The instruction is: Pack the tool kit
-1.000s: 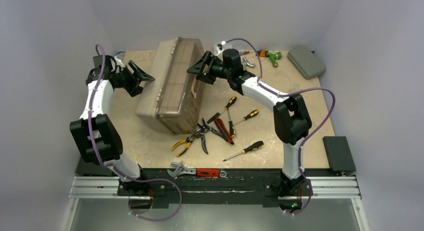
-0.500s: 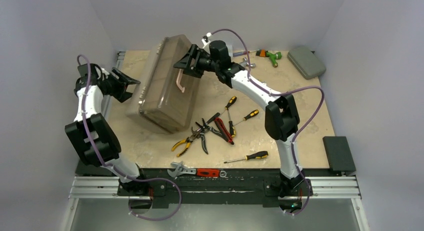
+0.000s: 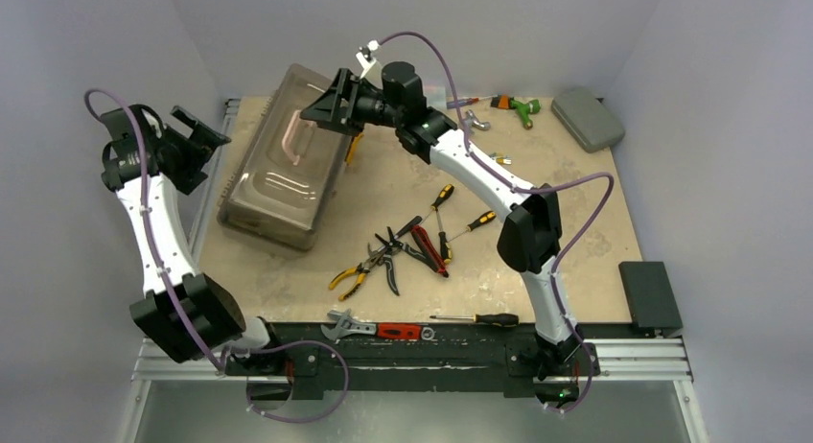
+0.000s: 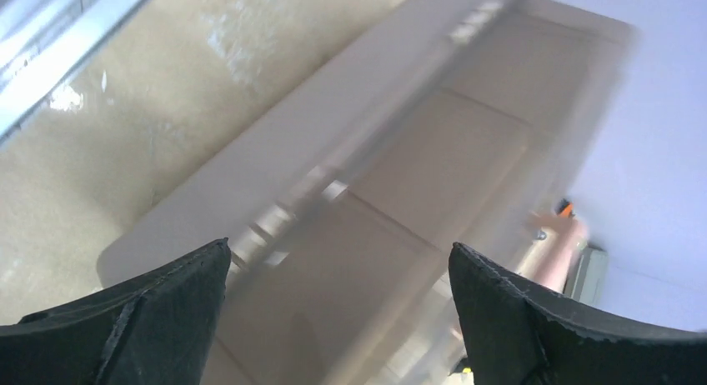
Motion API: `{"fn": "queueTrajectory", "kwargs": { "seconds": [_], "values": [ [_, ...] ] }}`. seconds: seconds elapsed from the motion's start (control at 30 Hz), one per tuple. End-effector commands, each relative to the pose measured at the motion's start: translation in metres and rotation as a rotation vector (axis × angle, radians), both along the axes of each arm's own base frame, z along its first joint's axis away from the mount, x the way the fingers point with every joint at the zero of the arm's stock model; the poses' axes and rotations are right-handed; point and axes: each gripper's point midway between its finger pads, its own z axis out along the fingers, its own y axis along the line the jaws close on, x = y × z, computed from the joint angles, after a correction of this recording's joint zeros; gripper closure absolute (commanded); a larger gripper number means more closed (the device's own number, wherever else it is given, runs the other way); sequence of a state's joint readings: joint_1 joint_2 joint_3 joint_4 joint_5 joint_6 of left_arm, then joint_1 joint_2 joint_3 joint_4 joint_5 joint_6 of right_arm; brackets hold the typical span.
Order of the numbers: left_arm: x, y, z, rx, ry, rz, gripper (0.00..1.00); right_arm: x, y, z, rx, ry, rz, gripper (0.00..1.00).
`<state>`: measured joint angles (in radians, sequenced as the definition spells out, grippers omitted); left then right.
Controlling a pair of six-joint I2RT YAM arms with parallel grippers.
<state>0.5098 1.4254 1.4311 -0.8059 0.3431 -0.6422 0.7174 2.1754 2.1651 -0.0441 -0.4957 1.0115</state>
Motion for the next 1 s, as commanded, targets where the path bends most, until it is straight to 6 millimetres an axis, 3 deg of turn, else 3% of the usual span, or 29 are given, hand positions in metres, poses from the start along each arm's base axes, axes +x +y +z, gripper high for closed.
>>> {"fn": "queueTrajectory", "kwargs": {
  "seconds": [0.0,0.13,0.27,0.4,0.67,0.83,0.97],
  "values": [
    [-0.016,-0.007,0.071,0.163,-0.156,-0.022,0.00,-0.012,-0.014,0.037,0.023,-0.090,0.026,0.32],
    [-0.023,-0.030,0.104,0.307,-0.232,-0.078,0.00,-0.007,-0.038,0.040,0.002,-0.105,-0.022,0.29],
    [-0.026,-0.044,0.118,0.403,-0.239,-0.130,0.00,0.003,-0.066,0.021,-0.044,-0.087,-0.084,0.26],
    [-0.025,-0.054,0.102,0.385,-0.169,-0.205,0.00,0.007,-0.096,-0.003,-0.097,-0.089,-0.148,0.24],
    [-0.030,-0.073,0.076,0.616,-0.027,-0.303,0.03,0.005,-0.155,-0.069,-0.427,-0.170,-0.303,0.20],
    [-0.044,-0.114,0.082,0.698,-0.089,-0.437,0.04,-0.027,-0.215,-0.114,-0.720,-0.207,-0.334,0.19],
    [-0.061,-0.144,0.080,0.716,-0.151,-0.542,0.04,-0.062,-0.253,-0.136,-0.865,-0.207,-0.313,0.19]
  ]
}}
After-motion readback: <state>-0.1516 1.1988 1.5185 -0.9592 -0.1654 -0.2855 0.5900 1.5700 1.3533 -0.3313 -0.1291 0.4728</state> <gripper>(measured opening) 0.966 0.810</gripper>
